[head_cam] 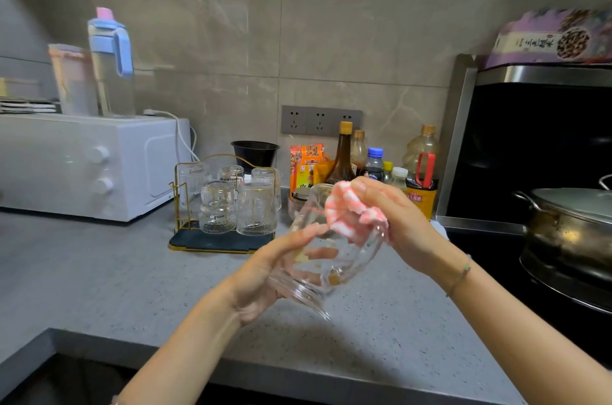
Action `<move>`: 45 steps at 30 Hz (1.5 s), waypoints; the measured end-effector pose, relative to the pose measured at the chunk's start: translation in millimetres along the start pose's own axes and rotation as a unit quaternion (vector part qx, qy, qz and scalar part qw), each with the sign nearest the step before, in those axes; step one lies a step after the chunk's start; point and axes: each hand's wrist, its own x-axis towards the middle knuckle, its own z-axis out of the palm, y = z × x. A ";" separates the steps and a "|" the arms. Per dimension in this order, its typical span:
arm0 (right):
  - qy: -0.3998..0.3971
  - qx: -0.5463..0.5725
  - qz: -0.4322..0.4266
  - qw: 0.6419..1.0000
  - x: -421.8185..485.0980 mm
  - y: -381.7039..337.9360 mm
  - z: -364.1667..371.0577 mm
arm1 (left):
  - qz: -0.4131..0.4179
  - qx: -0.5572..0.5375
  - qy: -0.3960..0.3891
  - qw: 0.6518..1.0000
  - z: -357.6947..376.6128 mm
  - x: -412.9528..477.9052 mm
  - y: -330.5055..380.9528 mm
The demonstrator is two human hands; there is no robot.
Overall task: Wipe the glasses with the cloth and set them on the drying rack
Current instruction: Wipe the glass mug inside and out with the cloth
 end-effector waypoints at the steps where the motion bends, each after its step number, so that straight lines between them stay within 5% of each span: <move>1: 0.007 0.017 -0.006 1.000 -0.3 1.0 1.3 | -0.004 -0.046 -0.003 0.999 -0.3 0.0 -0.7; 6: 0.057 0.010 -0.039 0.998 -0.2 5.5 8.6 | -0.083 -0.243 -0.116 0.959 0.3 0.2 -0.7; 13: 0.212 -0.033 -0.061 0.975 2.5 8.0 23.6 | -0.115 -0.283 -0.163 0.938 0.8 5.7 -14.8; 16: 0.244 -0.043 -0.040 0.968 4.0 5.1 21.2 | -0.115 -0.198 -0.104 0.968 1.0 4.4 -5.2; 19: 0.264 -0.080 -0.041 0.960 5.6 5.4 19.3 | -0.055 0.004 -0.021 0.998 8.7 1.9 8.0; 23: 0.277 -0.090 -0.059 0.955 5.1 9.2 23.7 | 0.050 0.168 0.067 0.982 28.9 -0.8 5.5; 26: 0.236 -0.131 -0.081 0.960 4.7 10.8 23.5 | 0.093 0.107 0.097 0.985 33.0 -2.9 0.3; 32: 0.222 -0.080 -0.153 0.960 0.4 11.3 21.8 | 0.009 -0.100 0.003 0.995 23.2 -9.0 3.3; 40: 0.246 0.026 -0.178 0.952 -3.6 7.6 33.3 | -0.052 -0.330 -0.212 0.918 10.6 -2.6 -5.9; 42: 0.274 0.012 -0.179 0.945 -0.9 4.4 34.8 | -0.066 -0.327 -0.180 0.925 13.4 -1.2 -10.6; 45: 0.318 0.009 -0.157 0.935 4.3 3.1 30.1 | -0.077 -0.247 -0.029 0.965 18.5 -3.1 -8.3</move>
